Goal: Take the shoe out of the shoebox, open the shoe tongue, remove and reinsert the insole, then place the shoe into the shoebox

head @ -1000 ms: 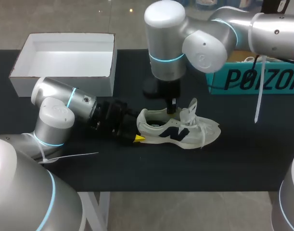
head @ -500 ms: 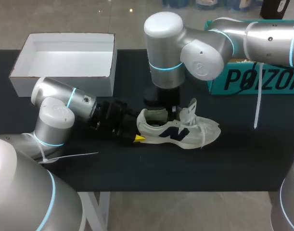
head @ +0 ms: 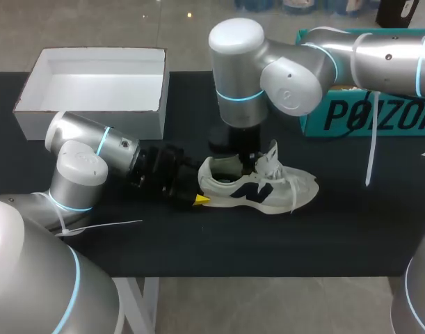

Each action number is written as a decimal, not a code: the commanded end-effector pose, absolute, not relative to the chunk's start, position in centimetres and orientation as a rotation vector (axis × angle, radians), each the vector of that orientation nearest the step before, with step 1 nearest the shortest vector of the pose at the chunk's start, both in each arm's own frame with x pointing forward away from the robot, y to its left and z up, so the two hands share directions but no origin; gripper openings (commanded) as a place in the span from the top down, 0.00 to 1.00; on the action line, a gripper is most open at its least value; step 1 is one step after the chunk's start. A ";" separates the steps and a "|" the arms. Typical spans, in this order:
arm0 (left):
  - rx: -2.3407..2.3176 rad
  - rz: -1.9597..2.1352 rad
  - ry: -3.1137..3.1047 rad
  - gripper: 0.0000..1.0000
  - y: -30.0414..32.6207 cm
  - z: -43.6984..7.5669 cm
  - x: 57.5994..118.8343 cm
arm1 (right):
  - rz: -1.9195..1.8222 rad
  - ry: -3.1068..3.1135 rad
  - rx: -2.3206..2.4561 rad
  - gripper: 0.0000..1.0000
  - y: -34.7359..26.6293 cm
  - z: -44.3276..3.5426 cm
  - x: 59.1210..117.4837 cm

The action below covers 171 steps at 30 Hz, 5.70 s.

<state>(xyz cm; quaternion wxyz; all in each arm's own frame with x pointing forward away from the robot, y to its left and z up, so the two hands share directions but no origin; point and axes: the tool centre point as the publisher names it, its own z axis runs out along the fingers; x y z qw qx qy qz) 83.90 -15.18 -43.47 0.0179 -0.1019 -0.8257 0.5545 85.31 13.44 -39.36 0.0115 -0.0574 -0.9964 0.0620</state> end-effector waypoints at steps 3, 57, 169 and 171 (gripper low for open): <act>-0.319 1.723 -2.565 1.00 -15.2 -43.7 83.8 | 0.190 -3.106 -0.183 0.59 13.3 -39.3 85.5; -0.319 1.723 -2.565 1.00 -15.2 -43.7 83.8 | 0.239 -2.822 -0.312 1.00 13.3 -39.5 84.3; -0.319 1.723 -2.565 1.00 -15.2 -43.7 83.8 | -0.386 -2.821 -0.462 0.24 18.3 -32.5 86.7; -0.319 1.723 -2.565 1.00 -15.2 -43.7 83.8 | -0.393 -2.816 -0.465 0.33 18.4 -32.7 86.5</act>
